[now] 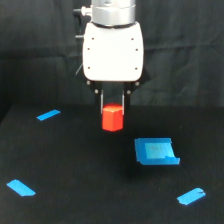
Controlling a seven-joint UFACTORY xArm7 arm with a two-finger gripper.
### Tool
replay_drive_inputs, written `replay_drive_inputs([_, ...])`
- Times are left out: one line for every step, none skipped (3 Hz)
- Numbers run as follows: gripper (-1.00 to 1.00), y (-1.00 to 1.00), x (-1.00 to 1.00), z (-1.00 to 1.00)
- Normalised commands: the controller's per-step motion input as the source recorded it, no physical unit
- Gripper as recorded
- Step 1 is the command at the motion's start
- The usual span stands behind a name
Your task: Pick up the red object from the table
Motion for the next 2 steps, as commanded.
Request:
replay_drive_inputs([-1.00, 0.05, 0.03, 0.12])
replay_drive_inputs([-1.00, -0.02, 0.01, -0.03])
